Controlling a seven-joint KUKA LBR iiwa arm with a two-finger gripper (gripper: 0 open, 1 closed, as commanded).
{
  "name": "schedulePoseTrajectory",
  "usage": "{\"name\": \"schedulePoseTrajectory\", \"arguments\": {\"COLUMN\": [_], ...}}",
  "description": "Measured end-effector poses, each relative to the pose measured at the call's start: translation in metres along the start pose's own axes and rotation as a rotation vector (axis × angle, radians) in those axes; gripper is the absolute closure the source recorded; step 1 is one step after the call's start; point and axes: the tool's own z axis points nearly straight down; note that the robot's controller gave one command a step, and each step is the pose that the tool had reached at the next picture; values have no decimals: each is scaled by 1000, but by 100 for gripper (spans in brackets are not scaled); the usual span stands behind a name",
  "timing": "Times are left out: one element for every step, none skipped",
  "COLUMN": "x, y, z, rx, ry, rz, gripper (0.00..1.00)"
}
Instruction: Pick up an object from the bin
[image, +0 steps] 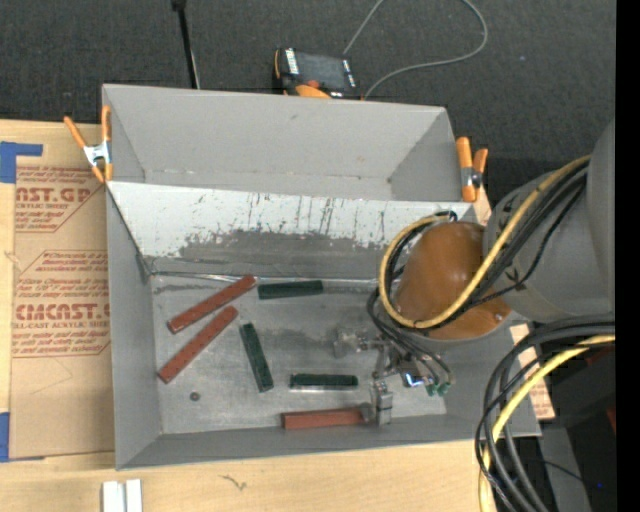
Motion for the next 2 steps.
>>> {"name": "schedulePoseTrajectory", "arguments": {"x": [-18, -18], "y": [45, 43], "z": [0, 0], "rx": [-1, 1], "ry": [0, 2], "rz": [325, 326], "gripper": [0, 100]}}
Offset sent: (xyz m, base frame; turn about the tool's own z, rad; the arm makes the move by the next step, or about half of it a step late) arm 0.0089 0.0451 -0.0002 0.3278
